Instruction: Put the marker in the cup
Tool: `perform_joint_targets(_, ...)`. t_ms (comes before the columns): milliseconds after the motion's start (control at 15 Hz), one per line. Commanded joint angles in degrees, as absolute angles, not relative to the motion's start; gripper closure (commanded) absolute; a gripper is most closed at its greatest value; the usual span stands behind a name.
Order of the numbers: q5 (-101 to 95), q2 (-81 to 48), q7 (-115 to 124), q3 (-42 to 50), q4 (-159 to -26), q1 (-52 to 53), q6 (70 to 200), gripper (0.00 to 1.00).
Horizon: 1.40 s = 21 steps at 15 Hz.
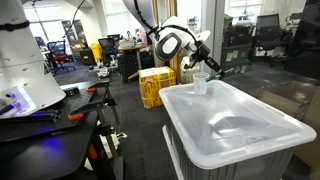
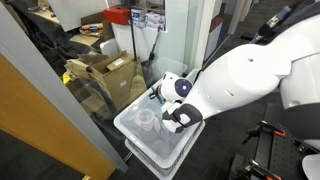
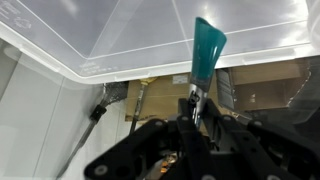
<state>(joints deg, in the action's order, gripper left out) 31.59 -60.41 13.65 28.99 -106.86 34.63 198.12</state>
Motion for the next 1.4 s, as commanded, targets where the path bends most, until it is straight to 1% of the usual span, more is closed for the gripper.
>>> perform_joint_targets(0, 33.8, -62.1, 12.2, 32.3, -106.3, 39.2, 198.1, 0.95)
perform_joint_targets(467, 35.3, -66.0, 12.7, 37.6, -102.9, 45.9, 198.1, 0.95)
perform_joint_targets(600, 34.9, -66.6, 12.6, 37.6, -101.5, 46.1, 198.1, 0.95)
perform_joint_targets(1000, 32.9, -67.8, 12.2, 35.0, -96.3, 43.9, 198.1, 0.95)
perform_joint_targets(1333, 30.9, -67.1, 11.7, 30.4, -95.0, 40.5, 198.1, 0.95)
